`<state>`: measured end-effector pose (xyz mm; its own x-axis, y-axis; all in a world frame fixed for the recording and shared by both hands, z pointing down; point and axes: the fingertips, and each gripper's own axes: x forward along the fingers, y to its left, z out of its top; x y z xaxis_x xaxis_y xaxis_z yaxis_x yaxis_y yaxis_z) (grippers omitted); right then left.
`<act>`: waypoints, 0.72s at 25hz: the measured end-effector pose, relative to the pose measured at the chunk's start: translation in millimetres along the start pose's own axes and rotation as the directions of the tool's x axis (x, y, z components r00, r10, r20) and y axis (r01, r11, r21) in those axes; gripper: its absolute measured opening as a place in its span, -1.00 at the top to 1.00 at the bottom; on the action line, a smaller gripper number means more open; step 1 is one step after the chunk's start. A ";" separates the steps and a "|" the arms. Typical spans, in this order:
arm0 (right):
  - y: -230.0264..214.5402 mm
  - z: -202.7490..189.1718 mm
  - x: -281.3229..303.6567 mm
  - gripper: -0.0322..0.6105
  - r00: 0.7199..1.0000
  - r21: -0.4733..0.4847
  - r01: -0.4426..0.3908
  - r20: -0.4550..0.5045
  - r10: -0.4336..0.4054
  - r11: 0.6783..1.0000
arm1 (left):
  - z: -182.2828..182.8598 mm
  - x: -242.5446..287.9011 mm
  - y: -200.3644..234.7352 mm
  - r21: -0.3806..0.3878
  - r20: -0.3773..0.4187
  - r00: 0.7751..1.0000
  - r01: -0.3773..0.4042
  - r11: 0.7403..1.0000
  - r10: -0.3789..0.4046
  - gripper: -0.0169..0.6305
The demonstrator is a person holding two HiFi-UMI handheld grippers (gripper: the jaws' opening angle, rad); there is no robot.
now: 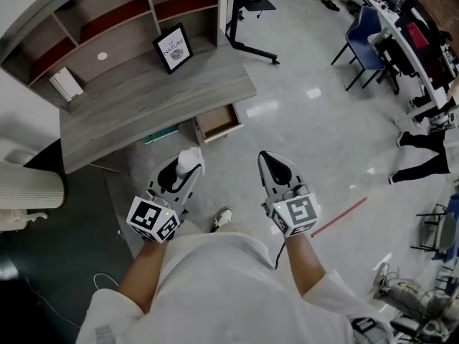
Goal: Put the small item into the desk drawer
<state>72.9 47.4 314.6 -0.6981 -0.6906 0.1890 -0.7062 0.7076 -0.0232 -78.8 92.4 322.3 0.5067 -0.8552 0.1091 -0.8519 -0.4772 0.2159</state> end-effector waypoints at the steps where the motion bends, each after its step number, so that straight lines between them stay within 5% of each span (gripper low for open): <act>1: -5.7 0.4 5.5 0.91 1.000 0.007 -0.003 0.003 0.003 1.000 | -1.5 6.1 5.2 -0.004 -0.008 1.000 -0.007 1.000 0.007 0.36; 7: -24.8 -4.9 30.2 0.91 1.000 0.056 -0.001 -0.019 0.002 0.998 | -5.1 42.8 36.2 -0.038 -0.034 0.999 -0.020 0.999 0.018 0.36; 18: -41.1 -9.8 87.9 0.91 0.988 0.056 0.107 -0.113 -0.101 0.993 | -13.3 91.2 92.5 -0.081 -0.075 0.991 0.102 0.991 -0.109 0.36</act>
<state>41.7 -41.0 341.8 -0.6056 -0.7369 0.3004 -0.7826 0.6198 -0.0573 -109.6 -27.0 365.0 0.6048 -0.7806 0.1577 -0.7819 -0.5444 0.3038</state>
